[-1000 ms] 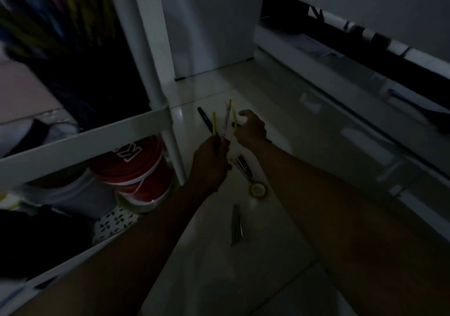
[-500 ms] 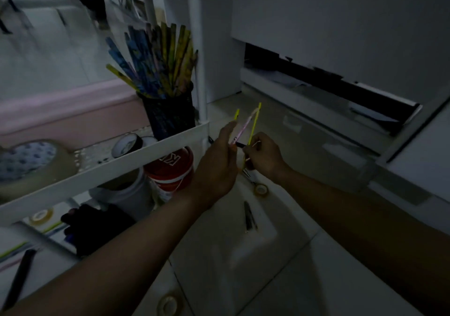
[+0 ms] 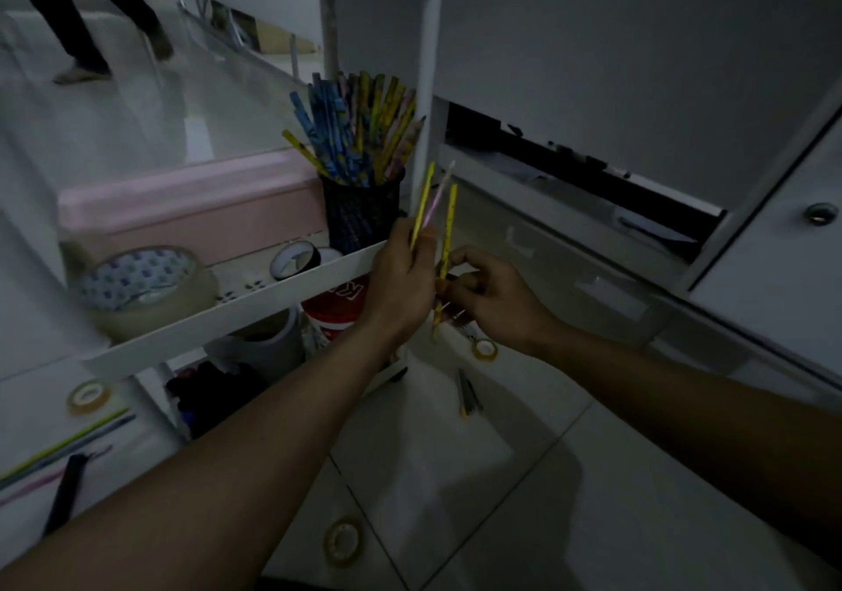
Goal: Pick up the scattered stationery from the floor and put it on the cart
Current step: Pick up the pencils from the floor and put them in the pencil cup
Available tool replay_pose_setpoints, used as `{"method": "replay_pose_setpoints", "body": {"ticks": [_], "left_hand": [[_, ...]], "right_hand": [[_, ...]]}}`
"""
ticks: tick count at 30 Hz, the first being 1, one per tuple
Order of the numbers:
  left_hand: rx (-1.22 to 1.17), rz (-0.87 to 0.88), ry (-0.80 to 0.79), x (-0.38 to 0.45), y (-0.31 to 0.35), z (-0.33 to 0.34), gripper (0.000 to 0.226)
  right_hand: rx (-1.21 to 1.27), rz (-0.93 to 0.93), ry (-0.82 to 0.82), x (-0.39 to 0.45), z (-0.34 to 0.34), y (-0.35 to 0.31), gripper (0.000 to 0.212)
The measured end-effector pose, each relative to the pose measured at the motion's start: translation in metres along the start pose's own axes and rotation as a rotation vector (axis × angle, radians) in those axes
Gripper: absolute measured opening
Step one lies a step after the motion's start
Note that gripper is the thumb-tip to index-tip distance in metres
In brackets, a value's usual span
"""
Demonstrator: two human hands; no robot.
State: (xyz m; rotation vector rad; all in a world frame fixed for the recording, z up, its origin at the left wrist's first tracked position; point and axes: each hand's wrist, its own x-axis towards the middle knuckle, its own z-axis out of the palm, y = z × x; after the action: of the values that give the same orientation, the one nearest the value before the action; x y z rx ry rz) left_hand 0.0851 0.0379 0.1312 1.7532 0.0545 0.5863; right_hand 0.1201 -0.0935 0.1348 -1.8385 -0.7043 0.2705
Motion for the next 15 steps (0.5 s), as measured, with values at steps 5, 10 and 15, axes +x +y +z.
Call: {"method": "replay_pose_setpoints", "body": {"ticks": [5, 10, 15], "left_hand": [[0.023, 0.123, -0.022, -0.004, 0.019, 0.005, 0.022], [0.085, 0.166, -0.043, -0.011, 0.02, -0.001, 0.03], [0.14, 0.169, -0.004, -0.005, 0.022, -0.013, 0.027]], "right_hand": [[-0.09, -0.034, -0.099, 0.002, -0.008, -0.014, 0.012], [-0.249, -0.002, -0.215, 0.005, -0.031, -0.033, 0.008], [-0.088, 0.022, -0.023, 0.022, -0.045, -0.056, 0.013]]}}
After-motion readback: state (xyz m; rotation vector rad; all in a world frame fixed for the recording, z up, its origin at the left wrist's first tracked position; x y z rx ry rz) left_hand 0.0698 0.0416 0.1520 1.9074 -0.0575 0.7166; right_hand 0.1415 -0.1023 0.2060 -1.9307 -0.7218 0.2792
